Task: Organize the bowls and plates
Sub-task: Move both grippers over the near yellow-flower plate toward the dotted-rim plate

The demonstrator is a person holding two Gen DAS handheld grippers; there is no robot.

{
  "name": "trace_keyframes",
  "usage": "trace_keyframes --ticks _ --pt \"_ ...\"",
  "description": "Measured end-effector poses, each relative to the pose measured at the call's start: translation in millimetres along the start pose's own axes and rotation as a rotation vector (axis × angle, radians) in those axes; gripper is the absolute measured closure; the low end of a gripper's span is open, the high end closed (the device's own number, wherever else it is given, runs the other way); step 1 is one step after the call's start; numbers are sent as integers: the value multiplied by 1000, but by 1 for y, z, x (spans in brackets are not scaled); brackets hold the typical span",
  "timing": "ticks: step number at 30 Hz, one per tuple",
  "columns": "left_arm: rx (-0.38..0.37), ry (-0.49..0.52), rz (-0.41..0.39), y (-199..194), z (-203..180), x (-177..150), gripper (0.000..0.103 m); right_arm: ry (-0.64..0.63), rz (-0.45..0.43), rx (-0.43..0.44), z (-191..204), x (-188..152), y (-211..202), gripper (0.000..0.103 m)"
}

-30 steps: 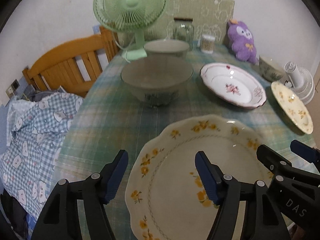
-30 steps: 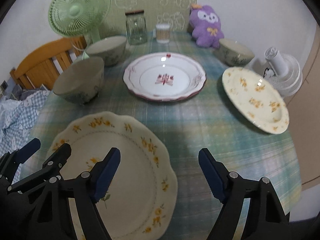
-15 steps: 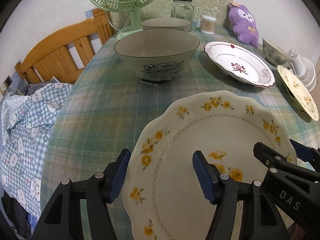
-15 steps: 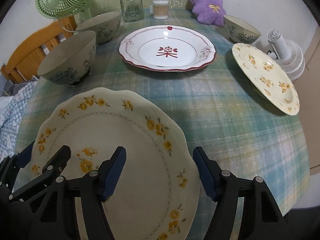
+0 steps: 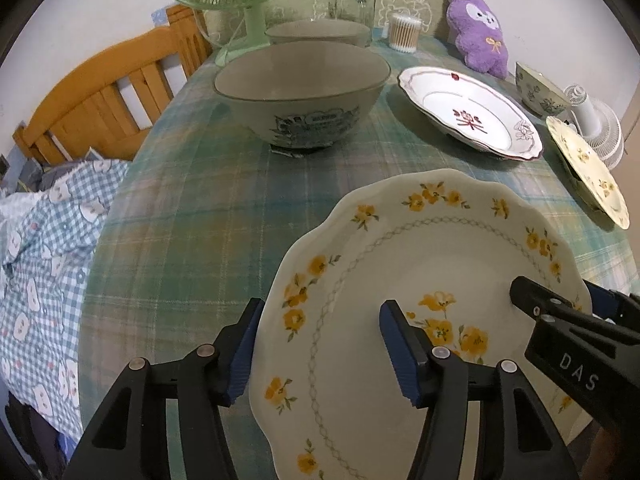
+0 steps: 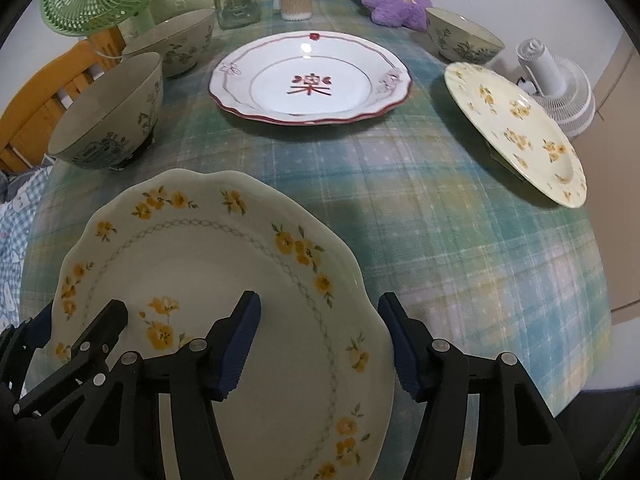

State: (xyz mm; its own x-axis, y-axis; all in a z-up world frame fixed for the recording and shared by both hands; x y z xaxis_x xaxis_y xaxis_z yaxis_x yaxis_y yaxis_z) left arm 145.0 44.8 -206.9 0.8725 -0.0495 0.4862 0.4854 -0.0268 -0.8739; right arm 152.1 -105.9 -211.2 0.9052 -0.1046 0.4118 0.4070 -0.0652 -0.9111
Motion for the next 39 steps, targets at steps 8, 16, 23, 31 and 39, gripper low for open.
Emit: trace_keyframes --ticks 8,16,23,31,39 --pt "-20 -7 7 -11 -33 10 45 14 -6 -25 -33 9 -13 39" --pt "-14 -33 18 -6 -71 16 45 -5 -2 -15 -75 22 -7 39" --pt "0 -51 30 2 -93 17 45 -16 6 4 -97 28 6 39" --pt "22 -53 28 8 -99 17 45 -15 19 15 -102 27 16 39" --pt "17 -75 29 2 -101 18 32 -22 21 45 -105 28 14 23"
Point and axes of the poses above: each gripper's, at about its wrist camera, not at the fingertips, and y roughly the way its jaws point, z to its left, x to its top, the point moved 5 cm from there along y, roughly the way its jaws point, and after that the axes turned 3 degrees about -z, right-handed, at the moved point
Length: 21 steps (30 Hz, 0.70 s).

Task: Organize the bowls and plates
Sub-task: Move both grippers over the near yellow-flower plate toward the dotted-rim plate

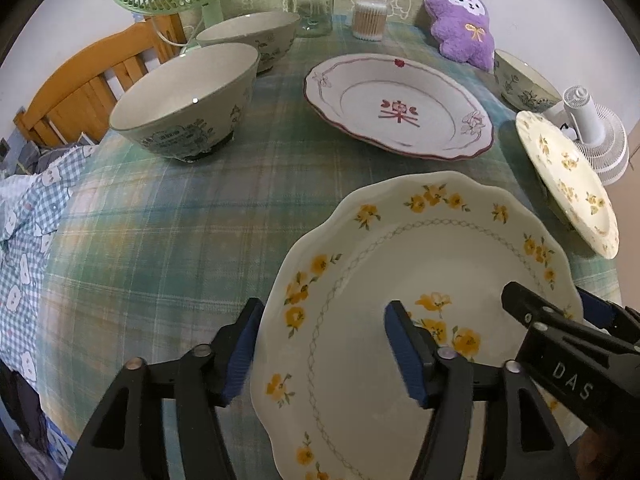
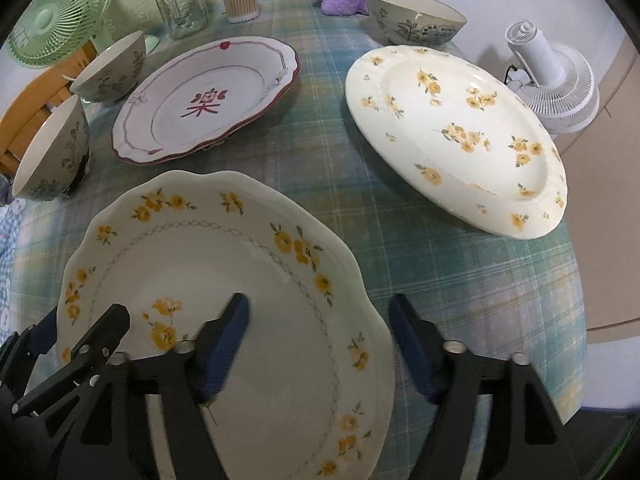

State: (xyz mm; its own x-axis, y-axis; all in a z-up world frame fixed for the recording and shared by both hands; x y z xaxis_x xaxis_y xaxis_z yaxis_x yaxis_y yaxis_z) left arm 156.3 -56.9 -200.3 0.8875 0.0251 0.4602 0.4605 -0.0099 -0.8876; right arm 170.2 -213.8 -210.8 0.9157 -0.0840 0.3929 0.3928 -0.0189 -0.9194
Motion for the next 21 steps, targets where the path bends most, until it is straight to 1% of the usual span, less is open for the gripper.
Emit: trace_keyframes --ticks 1,2,5,7,13,16,21 --pt "3 1 -7 -4 -1 0 26 -2 -9 -1 -1 1 -3 22" --pt "10 -1 -15 -8 -1 0 23 -8 -20 -6 -3 2 -6 22" --pt "29 -13 -18 -18 -4 2 16 -20 -42 0 -10 7 -18 22" --pt "36 -26 -30 -27 -6 6 15 -29 -61 20 -13 11 -27 22" --pt "59 -56 -95 -57 -19 18 13 -66 -154 72 -28 27 -65 22" --pt "57 -44 -126 -70 -26 25 11 -55 -185 84 -34 34 -81 22" --pt "20 -25 -175 -89 -34 37 10 -38 -234 58 -42 41 -107 22"
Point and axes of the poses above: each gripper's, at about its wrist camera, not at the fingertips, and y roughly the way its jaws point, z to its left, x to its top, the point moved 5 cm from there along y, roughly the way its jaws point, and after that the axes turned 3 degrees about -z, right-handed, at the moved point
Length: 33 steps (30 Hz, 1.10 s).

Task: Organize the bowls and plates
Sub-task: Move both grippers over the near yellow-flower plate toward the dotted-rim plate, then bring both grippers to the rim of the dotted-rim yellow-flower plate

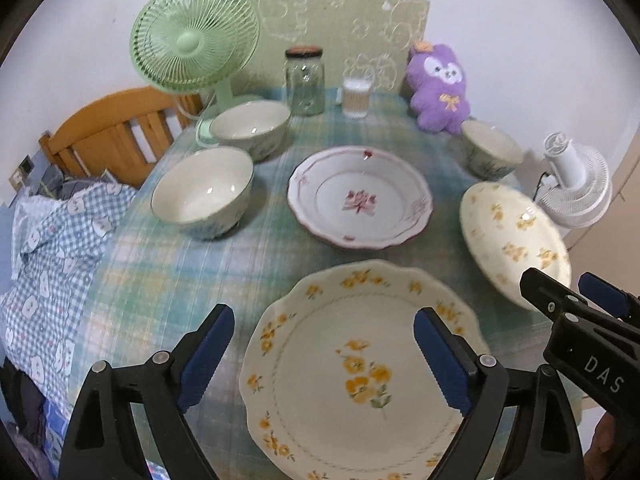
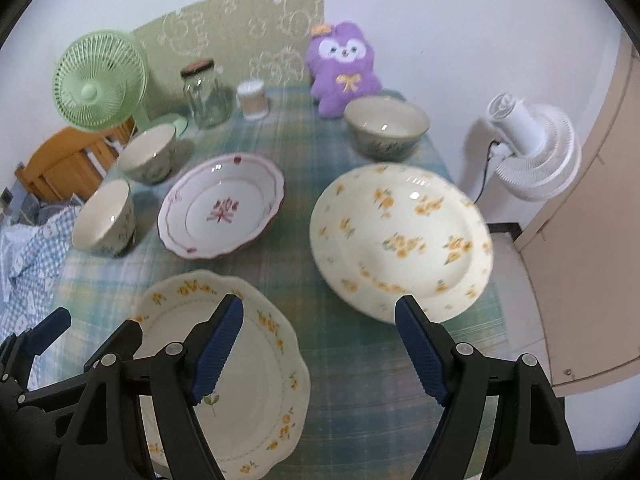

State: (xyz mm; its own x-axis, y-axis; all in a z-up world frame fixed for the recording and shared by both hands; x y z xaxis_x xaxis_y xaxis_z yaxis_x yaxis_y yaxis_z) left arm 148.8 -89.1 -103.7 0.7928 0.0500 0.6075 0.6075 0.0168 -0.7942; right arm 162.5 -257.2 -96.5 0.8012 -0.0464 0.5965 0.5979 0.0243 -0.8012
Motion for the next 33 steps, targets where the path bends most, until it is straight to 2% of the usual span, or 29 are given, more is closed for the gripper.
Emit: trace_keyframes --ticks 6,13,16,22,33 --pt "-56 53 -50 -12 -16 14 9 61 -48 -61 -15 11 -22 22" --pt "-112 79 -48 -10 -40 24 7 110 -89 -86 -36 19 -33 22" --pt "-103 82 -66 -9 -53 32 7 100 -97 -92 -50 26 -30 22" --pt "-88 48 -74 3 -83 44 8 83 -94 -47 -75 44 -13 22" --pt "-62 -15 -37 42 -133 56 14 4 -67 -7 -121 75 31 22"
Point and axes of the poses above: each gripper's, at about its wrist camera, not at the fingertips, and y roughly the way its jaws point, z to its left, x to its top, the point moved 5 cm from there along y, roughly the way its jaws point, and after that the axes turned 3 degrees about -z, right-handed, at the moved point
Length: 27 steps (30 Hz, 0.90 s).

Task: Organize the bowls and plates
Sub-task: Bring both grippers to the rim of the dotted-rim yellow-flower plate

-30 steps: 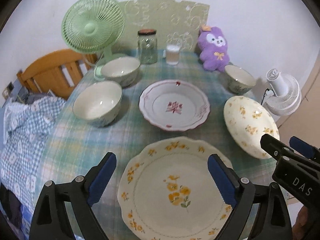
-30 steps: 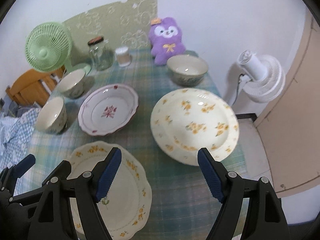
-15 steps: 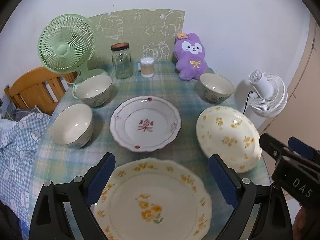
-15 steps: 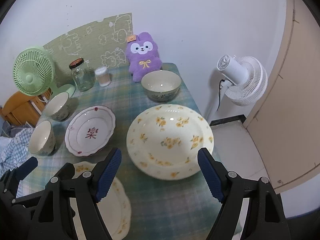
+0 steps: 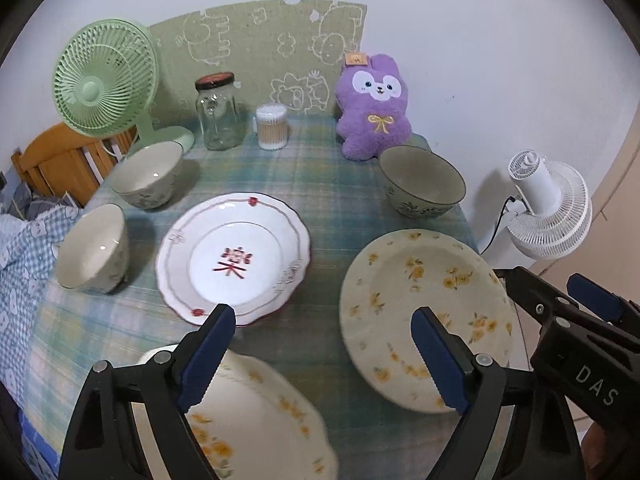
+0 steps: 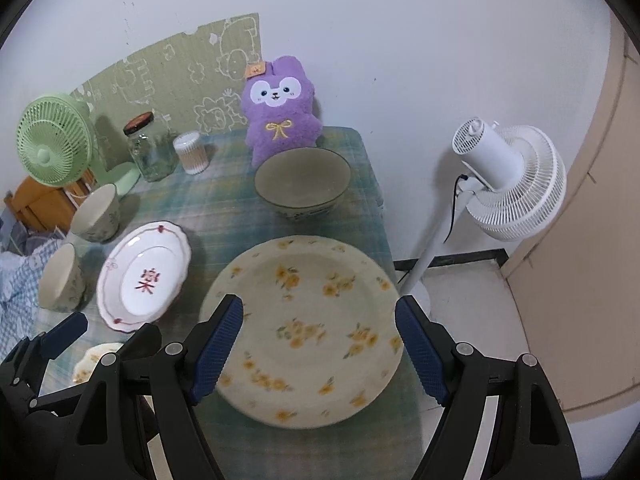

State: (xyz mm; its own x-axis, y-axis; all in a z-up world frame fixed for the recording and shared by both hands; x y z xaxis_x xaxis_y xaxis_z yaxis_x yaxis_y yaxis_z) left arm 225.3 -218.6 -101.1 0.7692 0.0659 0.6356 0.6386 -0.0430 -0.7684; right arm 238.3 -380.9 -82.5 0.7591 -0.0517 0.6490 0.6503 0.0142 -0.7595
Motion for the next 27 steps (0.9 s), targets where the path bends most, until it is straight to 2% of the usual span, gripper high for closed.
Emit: trace_keyframes --ticks 15,18,21,27 --pt "55 -17 89 73 -33 -8 28 -32 107 35 -34 -4 80 22" --pt "66 -5 101 84 -34 -12 35 -26 135 35 -37 -7 93 23" --pt "67 0 129 94 -35 -19 41 -36 162 40 -39 -12 107 29" --pt "65 -13 164 106 -36 -25 56 -53 186 47 -40 -15 123 31"
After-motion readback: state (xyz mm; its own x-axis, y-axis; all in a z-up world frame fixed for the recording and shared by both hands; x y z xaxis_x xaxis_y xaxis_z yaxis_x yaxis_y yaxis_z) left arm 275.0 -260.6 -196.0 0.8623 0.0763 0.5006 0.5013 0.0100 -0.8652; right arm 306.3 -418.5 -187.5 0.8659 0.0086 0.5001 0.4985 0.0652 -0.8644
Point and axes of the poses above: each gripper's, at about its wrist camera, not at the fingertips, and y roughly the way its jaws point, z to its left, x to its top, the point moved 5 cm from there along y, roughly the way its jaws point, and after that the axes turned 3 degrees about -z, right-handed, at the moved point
